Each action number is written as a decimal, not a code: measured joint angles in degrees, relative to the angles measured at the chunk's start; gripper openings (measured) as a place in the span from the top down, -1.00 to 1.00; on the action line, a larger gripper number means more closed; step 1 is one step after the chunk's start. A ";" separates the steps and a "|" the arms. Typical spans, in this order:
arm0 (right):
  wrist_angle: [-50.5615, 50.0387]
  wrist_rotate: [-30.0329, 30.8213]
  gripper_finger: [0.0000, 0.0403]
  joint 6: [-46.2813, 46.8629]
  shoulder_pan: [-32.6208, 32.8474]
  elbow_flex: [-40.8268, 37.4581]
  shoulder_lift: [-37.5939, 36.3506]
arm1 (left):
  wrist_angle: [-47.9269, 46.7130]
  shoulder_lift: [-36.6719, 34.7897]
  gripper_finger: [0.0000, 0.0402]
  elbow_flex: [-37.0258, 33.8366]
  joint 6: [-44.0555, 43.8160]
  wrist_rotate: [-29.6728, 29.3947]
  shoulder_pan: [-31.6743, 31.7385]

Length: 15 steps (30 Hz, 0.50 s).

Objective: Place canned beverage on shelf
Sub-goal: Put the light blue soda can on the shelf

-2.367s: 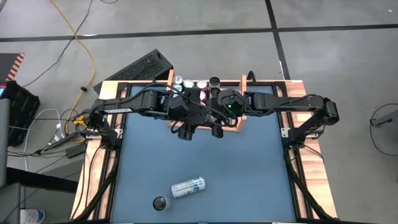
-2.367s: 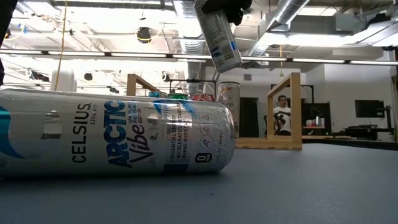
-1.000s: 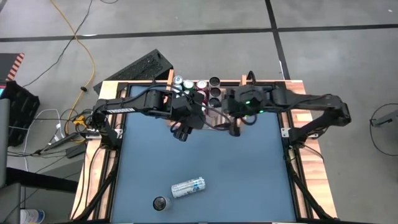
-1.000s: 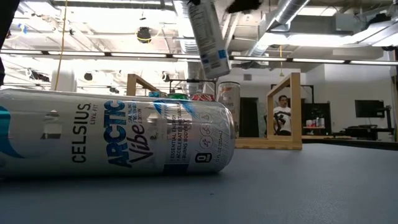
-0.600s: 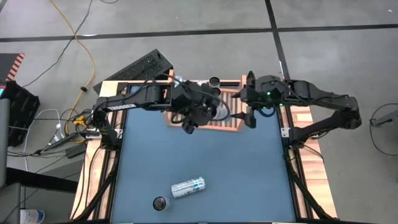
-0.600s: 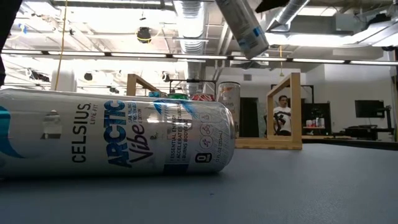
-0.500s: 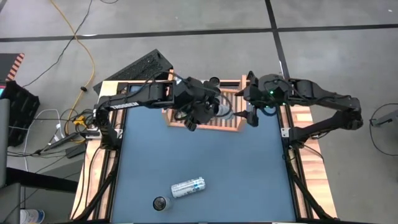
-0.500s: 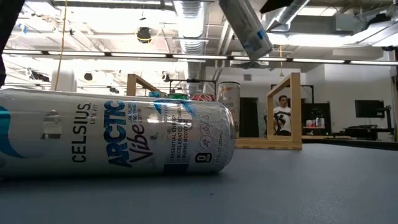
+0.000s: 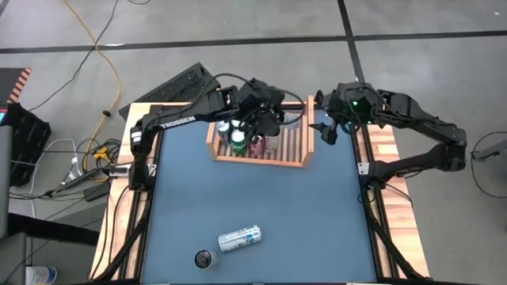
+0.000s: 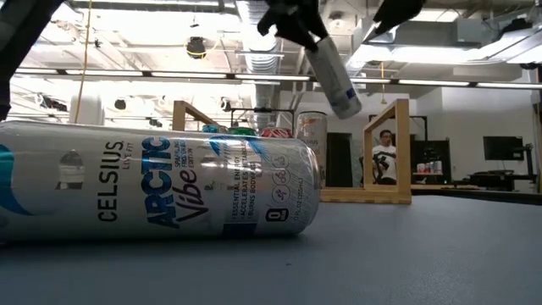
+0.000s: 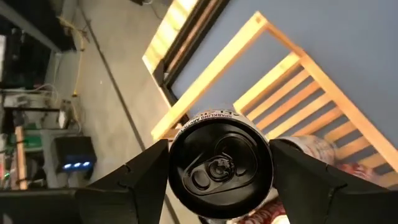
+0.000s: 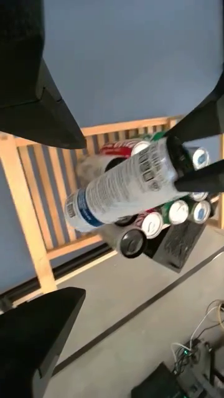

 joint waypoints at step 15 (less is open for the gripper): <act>-0.54 -0.20 -0.83 -0.48 -4.86 0.00 0.00 | -1.50 7.30 -0.15 -0.03 11.28 7.38 0.81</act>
